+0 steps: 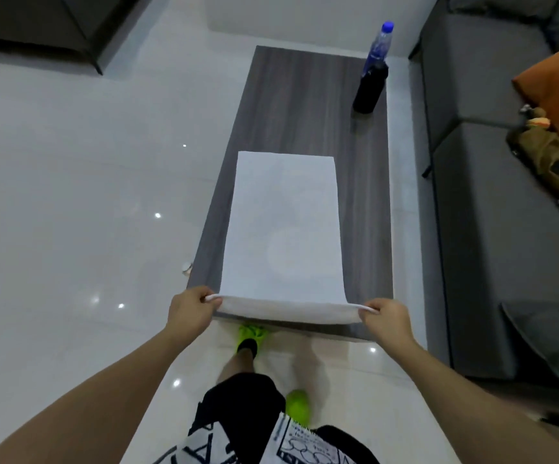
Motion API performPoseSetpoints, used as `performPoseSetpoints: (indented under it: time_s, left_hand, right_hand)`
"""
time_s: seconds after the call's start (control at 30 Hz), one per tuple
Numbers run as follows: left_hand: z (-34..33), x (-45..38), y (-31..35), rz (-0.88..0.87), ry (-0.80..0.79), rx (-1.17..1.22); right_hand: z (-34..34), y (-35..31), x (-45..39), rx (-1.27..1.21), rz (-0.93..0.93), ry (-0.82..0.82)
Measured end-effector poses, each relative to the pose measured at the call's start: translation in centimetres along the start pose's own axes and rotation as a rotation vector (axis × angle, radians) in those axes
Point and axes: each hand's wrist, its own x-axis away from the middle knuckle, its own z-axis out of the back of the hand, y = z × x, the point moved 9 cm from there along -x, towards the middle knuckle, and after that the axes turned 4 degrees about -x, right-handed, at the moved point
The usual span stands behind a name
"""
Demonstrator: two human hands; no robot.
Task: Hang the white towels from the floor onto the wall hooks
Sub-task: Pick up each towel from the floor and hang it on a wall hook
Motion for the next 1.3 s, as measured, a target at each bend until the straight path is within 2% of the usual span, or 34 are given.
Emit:
performPoseSetpoints:
  time_s: [0.2, 0.43, 0.6, 0.67, 0.77, 0.87, 0.97, 1.03, 1.1, 1.23, 1.3]
  left_hand:
    - [2.9, -7.0, 2.9, 0.014, 0.012, -0.034]
    - [8.4, -21.3, 11.1, -0.051, 0.069, -0.106]
    - [9.4, -30.3, 15.9, -0.102, 0.124, -0.104]
    - [8.8, -32.5, 16.2, -0.078, 0.107, -0.087]
    - [5.8, -33.7, 14.9, -0.042, -0.003, -0.105]
    - [1.3, -32.6, 10.7, 0.038, -0.147, -0.198]
    - [-3.1, -29.7, 5.0, 0.133, -0.261, -0.19]
    - [-5.6, -27.3, 1.5, 0.178, -0.317, -0.2]
    - [-7.6, -24.9, -1.8, 0.238, -0.344, -0.192]
    - [-9.8, -20.9, -6.6, 0.399, -0.299, -0.088]
    - [-10.4, -19.5, -7.7, 0.479, -0.245, 0.045]
  right_hand:
    - [0.7, -4.8, -6.4, -0.03, -0.047, 0.001]
    - [4.0, -15.1, -19.2, -0.164, -0.034, 0.103]
    - [5.3, -18.6, -26.8, -0.096, -0.072, 0.246]
    - [4.6, -17.9, -28.3, -0.083, -0.131, 0.266]
    - [1.4, -15.2, -28.5, -0.062, -0.207, 0.221]
    - [-3.5, -10.7, -26.8, -0.012, -0.301, 0.092]
    - [-8.8, -5.0, -23.6, 0.021, -0.443, -0.083]
    - [-11.2, -1.8, -21.1, -0.001, -0.526, -0.133]
    - [-12.5, 0.5, -19.0, -0.041, -0.569, -0.104]
    - [-12.8, 3.5, -16.4, -0.104, -0.619, 0.037]
    - [-13.3, 5.0, -15.4, -0.264, -0.691, 0.114]
